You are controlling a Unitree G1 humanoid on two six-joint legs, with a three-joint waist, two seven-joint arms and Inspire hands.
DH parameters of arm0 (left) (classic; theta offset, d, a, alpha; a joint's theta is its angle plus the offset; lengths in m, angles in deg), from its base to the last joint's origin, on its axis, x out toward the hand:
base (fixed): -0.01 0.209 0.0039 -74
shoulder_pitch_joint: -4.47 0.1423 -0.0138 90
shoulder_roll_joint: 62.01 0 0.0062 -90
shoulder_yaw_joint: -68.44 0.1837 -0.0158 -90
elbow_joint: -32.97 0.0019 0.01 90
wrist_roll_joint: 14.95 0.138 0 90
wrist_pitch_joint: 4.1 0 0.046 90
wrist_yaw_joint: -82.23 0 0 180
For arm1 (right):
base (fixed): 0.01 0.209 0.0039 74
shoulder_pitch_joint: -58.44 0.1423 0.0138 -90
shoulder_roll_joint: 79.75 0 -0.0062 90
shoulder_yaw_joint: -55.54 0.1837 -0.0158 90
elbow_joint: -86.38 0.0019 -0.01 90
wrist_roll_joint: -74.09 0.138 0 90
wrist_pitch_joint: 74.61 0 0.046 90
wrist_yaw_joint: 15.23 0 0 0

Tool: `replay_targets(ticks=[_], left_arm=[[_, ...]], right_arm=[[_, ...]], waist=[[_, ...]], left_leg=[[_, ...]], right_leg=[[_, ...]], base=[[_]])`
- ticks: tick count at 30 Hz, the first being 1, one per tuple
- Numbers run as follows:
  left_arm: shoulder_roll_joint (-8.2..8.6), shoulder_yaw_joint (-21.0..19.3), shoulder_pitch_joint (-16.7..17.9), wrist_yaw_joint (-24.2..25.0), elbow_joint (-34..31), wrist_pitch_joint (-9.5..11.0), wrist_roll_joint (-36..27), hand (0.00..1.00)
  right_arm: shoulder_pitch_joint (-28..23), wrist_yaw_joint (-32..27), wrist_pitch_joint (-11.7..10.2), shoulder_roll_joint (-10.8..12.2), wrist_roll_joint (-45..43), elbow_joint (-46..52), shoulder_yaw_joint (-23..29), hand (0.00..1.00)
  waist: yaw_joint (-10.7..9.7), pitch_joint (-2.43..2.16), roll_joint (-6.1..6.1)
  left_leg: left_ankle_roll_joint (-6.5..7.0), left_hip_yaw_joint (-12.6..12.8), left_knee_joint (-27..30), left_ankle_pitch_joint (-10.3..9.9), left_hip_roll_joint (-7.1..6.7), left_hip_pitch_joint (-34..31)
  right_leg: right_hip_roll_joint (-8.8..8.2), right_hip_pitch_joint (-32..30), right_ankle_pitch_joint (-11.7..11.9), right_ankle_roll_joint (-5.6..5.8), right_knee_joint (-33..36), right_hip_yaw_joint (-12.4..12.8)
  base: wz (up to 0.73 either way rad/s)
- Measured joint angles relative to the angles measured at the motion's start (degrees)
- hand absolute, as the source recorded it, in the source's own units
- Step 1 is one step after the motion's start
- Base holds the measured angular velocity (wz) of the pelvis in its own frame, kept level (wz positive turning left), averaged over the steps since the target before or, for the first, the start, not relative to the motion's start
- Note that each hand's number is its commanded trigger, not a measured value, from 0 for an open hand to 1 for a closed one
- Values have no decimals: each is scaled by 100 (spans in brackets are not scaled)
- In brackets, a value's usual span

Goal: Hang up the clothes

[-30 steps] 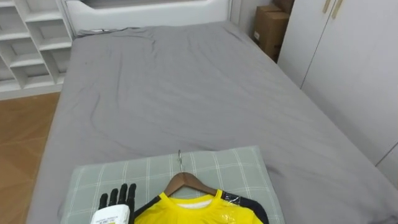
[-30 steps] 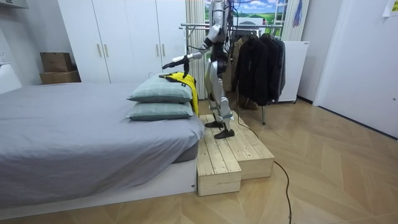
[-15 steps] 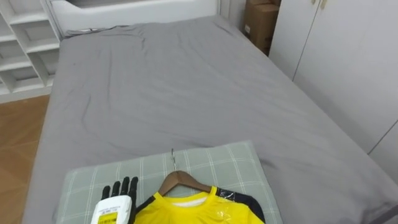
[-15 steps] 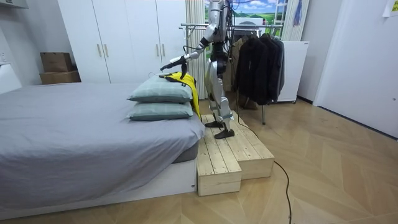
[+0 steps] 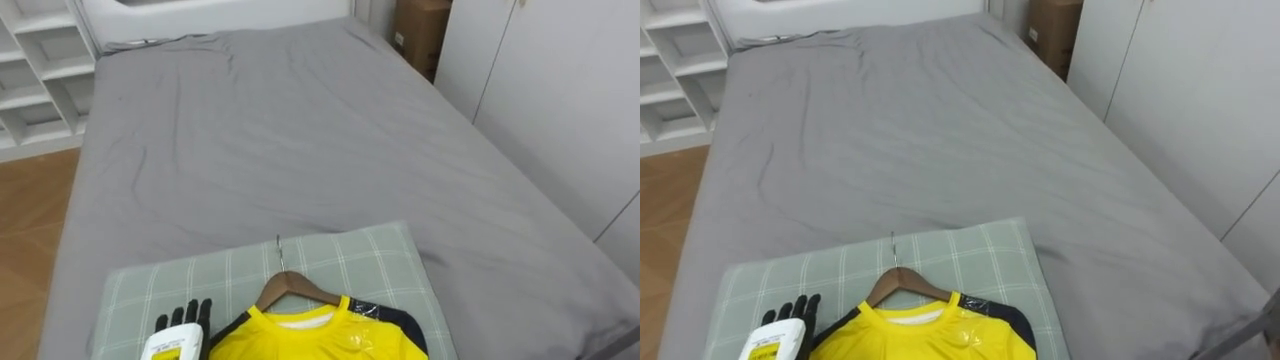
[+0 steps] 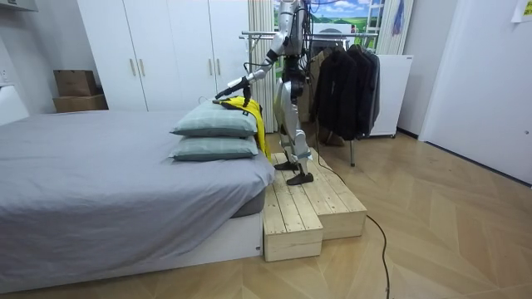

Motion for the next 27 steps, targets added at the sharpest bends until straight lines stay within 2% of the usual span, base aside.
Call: replay_targets(ticks=[6, 9, 27], left_arm=[[1, -184, 0, 331, 53, -43, -13, 0], [54, -188, 0, 433, 162, -46, -9, 0], [99, -154, -93, 836, 387, -188, 107, 0]], right_arm=[[37, -2, 11, -2, -27, -26, 40, 0], [63, -4, 15, -1, -27, -98, 38, 0], [146, -47, 68, -1, 7, -18, 21, 0]], waist=[[2, -13, -8], [4, -14, -16], [6, 10, -53]], left_leg=[[0, 5, 62, 1, -4, -129], [0, 8, 65, 1, -4, -135], [1, 10, 66, 1, -3, -238]], right_leg=[[-9, -158, 1, -3, 86, 50], [-9, -162, 2, -5, 89, 51], [-7, -273, 2, -5, 98, 65]], base=[[-3], [0], [0]])
